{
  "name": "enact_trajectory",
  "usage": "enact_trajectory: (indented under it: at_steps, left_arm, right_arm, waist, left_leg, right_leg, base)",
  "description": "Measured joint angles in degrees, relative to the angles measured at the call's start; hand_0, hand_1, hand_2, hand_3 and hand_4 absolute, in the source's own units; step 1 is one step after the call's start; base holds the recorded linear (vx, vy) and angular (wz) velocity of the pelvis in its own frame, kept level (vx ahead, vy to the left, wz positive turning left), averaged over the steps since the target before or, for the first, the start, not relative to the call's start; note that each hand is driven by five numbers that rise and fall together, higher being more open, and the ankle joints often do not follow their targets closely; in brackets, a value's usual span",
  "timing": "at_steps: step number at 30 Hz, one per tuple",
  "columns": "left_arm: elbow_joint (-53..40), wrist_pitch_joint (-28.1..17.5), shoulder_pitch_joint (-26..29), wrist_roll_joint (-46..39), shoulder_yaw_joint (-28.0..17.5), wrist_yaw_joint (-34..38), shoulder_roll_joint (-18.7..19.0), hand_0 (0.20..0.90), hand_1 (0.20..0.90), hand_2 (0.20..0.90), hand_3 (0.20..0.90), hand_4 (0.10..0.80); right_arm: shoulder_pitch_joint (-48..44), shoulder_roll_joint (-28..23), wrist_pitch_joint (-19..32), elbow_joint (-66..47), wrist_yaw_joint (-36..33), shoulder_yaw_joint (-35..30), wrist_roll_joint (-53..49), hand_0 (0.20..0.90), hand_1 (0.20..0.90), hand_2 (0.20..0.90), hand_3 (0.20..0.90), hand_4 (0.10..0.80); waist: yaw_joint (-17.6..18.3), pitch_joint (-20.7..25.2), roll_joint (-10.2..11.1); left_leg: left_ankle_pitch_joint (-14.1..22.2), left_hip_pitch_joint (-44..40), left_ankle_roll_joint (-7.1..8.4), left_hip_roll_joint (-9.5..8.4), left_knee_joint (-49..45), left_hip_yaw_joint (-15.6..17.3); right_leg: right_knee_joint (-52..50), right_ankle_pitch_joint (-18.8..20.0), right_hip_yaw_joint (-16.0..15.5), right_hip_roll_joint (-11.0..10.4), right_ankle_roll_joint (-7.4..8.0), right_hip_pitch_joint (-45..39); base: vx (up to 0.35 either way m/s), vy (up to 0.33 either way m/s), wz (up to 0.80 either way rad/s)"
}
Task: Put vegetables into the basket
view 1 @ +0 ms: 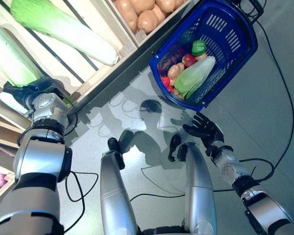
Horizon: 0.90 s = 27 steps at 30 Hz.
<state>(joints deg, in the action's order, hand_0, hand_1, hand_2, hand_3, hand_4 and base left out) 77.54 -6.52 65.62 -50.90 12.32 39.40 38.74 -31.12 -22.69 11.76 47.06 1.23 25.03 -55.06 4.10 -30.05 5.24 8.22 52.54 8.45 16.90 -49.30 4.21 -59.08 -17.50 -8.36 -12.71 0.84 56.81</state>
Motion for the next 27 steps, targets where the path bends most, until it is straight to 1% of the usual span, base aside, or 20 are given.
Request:
enact_trajectory:
  at_steps: [4, 9, 11, 12, 14, 15, 16, 17, 18, 19, 20, 22, 23, 24, 25, 26, 27]
  left_arm:
    - [-1.34, -0.03, -1.95, 0.02, -0.41, -2.01, -1.25, 0.3, 0.3, 0.3, 0.3, 0.4]
    - [-4.54, -0.91, -6.93, -0.07, -2.74, -1.35, -4.08, 0.3, 0.3, 0.3, 0.3, 0.4]
    - [-9.25, -4.0, -11.34, -0.2, -4.22, -1.12, -6.71, 0.3, 0.3, 0.3, 0.3, 0.4]
    - [-9.73, -4.52, -11.94, -0.19, -4.21, -1.05, -7.38, 0.3, 0.3, 0.3, 0.3, 0.4]
    - [-15.36, -6.59, -16.32, -0.43, -4.6, -0.25, -9.94, 0.3, 0.3, 0.3, 0.3, 0.4]
    - [-17.13, -7.15, -17.85, -0.42, -4.85, -0.2, -10.68, 0.3, 0.3, 0.3, 0.3, 0.4]
    - [-19.93, -8.18, -20.56, -0.42, -5.29, 0.12, -12.01, 0.3, 0.3, 0.3, 0.3, 0.4]
    - [-21.26, -8.64, -21.72, -0.41, -5.44, 0.39, -12.61, 0.3, 0.3, 0.3, 0.3, 0.4]
    - [-24.95, -9.52, -24.44, -0.37, -5.6, 1.26, -13.98, 0.3, 0.3, 0.3, 0.3, 0.4]
    - [-26.73, -10.24, -26.09, 0.13, -5.43, 1.61, -15.19, 0.3, 0.3, 0.3, 0.3, 0.4]
    - [-28.85, -10.64, -27.86, 1.15, -5.67, 2.28, -16.2, 0.3, 0.3, 0.3, 0.3, 0.4]
    - [-31.18, -11.31, -29.93, 1.87, -5.7, 2.86, -16.86, 0.3, 0.3, 0.3, 0.3, 0.4]
    - [-33.17, -12.0, -31.92, 2.45, -6.23, 3.65, -18.13, 0.3, 0.3, 0.3, 0.3, 0.4]
    - [-33.63, -12.36, -32.89, 3.03, -6.08, 4.08, -18.9, 0.3, 0.3, 0.3, 0.3, 0.4]
    - [-34.38, -13.24, -34.49, 3.87, -5.92, 4.62, -20.13, 0.3, 0.3, 0.3, 0.3, 0.4]
    - [-34.88, -14.04, -36.08, 5.54, -5.93, 5.76, -21.45, 0.3, 0.3, 0.3, 0.3, 0.4]
    - [-35.0, -14.39, -36.71, 6.6, -5.97, 6.71, -22.47, 0.3, 0.3, 0.3, 0.3, 0.4]
  right_arm:
    - [0.21, -0.17, 0.01, -0.2, -0.04, -0.11, -0.02, 0.9, 0.9, 0.9, 0.9, 0.8]
    - [1.82, 0.01, 0.68, -2.76, -2.74, -0.32, 0.0, 0.9, 0.9, 0.9, 0.9, 0.8]
    - [3.09, 0.88, 1.38, -4.49, -4.13, -0.5, 0.16, 0.9, 0.9, 0.9, 0.9, 0.8]
    - [3.46, 1.04, 1.38, -4.99, -4.29, -0.45, 0.2, 0.9, 0.9, 0.9, 0.9, 0.8]
    - [5.19, 1.86, 1.73, -7.86, -5.73, -0.46, 0.63, 0.9, 0.9, 0.9, 0.9, 0.8]
    - [5.6, 2.03, 1.86, -8.78, -6.2, -0.46, 0.63, 0.9, 0.9, 0.9, 0.9, 0.8]
    - [6.3, 2.28, 2.4, -10.36, -6.77, -0.47, 0.66, 0.9, 0.9, 0.9, 0.9, 0.8]
    - [6.65, 2.4, 2.71, -11.32, -7.04, -0.59, 0.73, 0.9, 0.9, 0.9, 0.9, 0.8]
    - [7.47, 2.87, 3.38, -13.25, -7.83, -1.06, 0.91, 0.9, 0.9, 0.9, 0.9, 0.8]
    - [8.04, 3.02, 4.17, -14.53, -8.21, -1.24, 1.26, 0.9, 0.9, 0.9, 0.9, 0.8]
    - [8.62, 3.28, 4.41, -15.89, -8.71, -1.88, 1.44, 0.9, 0.9, 0.9, 0.9, 0.8]
    - [8.91, 3.37, 4.79, -17.07, -8.86, -2.37, 1.4, 0.9, 0.9, 0.9, 0.9, 0.8]
    - [10.27, 3.86, 4.86, -18.57, -9.13, -3.71, 1.4, 0.9, 0.9, 0.9, 0.9, 0.8]
    - [11.22, 3.96, 5.15, -19.31, -9.21, -4.23, 1.42, 0.9, 0.9, 0.9, 0.9, 0.8]
    - [12.65, 3.96, 5.97, -20.6, -9.27, -4.77, 1.46, 0.9, 0.9, 0.9, 0.9, 0.8]
    - [13.77, 3.96, 7.03, -21.36, -9.38, -4.85, 3.15, 0.9, 0.9, 0.9, 0.9, 0.8]
    - [14.49, 3.9, 7.43, -22.2, -9.4, -4.97, 3.47, 0.9, 0.9, 0.9, 0.9, 0.8]
  waist:
    - [0.31, 0.0, 0.03]
    - [1.01, 0.0, 0.01]
    - [1.07, 0.0, -0.07]
    - [1.04, 0.0, -0.08]
    - [0.85, 0.01, -0.12]
    - [0.69, 0.03, -0.18]
    - [0.51, 0.1, -0.55]
    - [0.42, 0.13, -0.78]
    - [0.08, 0.14, -1.09]
    - [-0.32, 0.3, -1.58]
    - [-0.35, 0.37, -2.1]
    - [-0.59, 0.48, -2.59]
    - [-0.75, 0.63, -3.21]
    - [-0.8, 1.02, -3.79]
    - [-1.1, 2.41, -4.72]
    - [-1.5, 4.32, -5.58]
    - [-1.88, 4.86, -6.28]
  left_leg:
    - [0.12, -3.15, 0.04, 0.01, 0.92, 0.3]
    - [-0.17, -11.93, 0.4, 0.03, 5.68, 1.98]
    - [-0.45, -16.17, 0.67, -0.06, 8.24, 2.68]
    - [-0.48, -17.16, 0.73, -0.07, 8.82, 2.69]
    - [-1.15, -21.61, 1.5, -0.27, 11.96, 2.67]
    - [-1.24, -23.05, 1.59, -0.4, 12.97, 2.81]
    - [-1.53, -25.51, 1.66, -0.6, 14.62, 3.08]
    - [-1.72, -26.59, 1.78, -0.74, 15.56, 3.16]
    - [-2.27, -28.95, 1.74, -1.08, 17.55, 3.78]
    - [-2.55, -30.73, 1.76, -1.32, 18.68, 4.02]
    - [-2.88, -32.4, 1.67, -1.68, 20.03, 3.93]
    - [-3.43, -35.17, 1.58, -2.15, 22.31, 4.1]
    - [-4.13, -37.94, 1.5, -2.36, 24.63, 4.27]
    - [-4.41, -38.98, 1.45, -2.42, 25.5, 4.15]
    - [-4.76, -39.7, 1.63, -2.56, 26.65, 4.16]
    - [-4.81, -40.12, 1.27, -2.85, 28.01, 4.41]
    - [-4.87, -41.07, 1.23, -3.02, 28.66, 4.47]
  right_leg:
    - [0.91, -0.15, -0.16, -0.07, 0.07, -3.16]
    - [4.38, -0.31, -0.33, 0.07, 0.59, -11.02]
    - [5.91, -0.49, -0.69, 0.03, 0.73, -14.8]
    - [6.19, -0.69, -0.93, 0.02, 0.72, -15.78]
    - [8.09, -1.09, -2.11, -0.02, 0.77, -20.3]
    - [8.69, -1.22, -2.3, -0.09, 0.81, -21.53]
    - [9.88, -1.23, -2.91, -0.3, 0.82, -23.76]
    - [10.4, -1.26, -3.29, -0.45, 0.86, -24.72]
    - [11.52, -1.33, -3.59, -0.74, 0.99, -26.67]
    - [12.26, -1.34, -3.73, -0.82, 1.12, -28.23]
    - [13.02, -1.46, -4.76, -1.41, 1.27, -30.09]
    - [14.45, -1.45, -5.22, -1.65, 1.54, -32.73]
    - [16.25, -1.2, -5.79, -1.55, 1.93, -35.42]
    - [17.07, -1.05, -6.23, -1.46, 2.12, -36.72]
    - [18.14, -0.88, -6.51, -1.41, 2.39, -37.52]
    - [19.24, -0.73, -6.56, -1.44, 2.64, -37.71]
    - [19.89, -0.56, -6.74, -1.43, 2.84, -38.78]
  base:
    - [0.0, 0.0, 0.0]
    - [0.016, -0.02, -0.03]
    - [0.066, -0.042, 0.0]
    - [0.088, -0.043, 0.11]
    - [0.086, -0.039, 0.12]
    - [0.122, -0.056, 0.04]
    - [0.103, -0.049, 0.01]
    - [0.093, -0.059, 0.02]
    - [0.088, -0.044, 0.05]
    - [0.111, -0.059, 0.1]
    - [0.115, -0.046, 0.13]
    - [0.083, -0.06, 0.12]
    - [0.057, -0.064, 0.12]
    - [0.046, -0.047, 0.14]
    - [0.155, -0.049, 0.08]
    - [0.196, -0.063, 0.05]
    - [0.233, -0.087, 0.03]
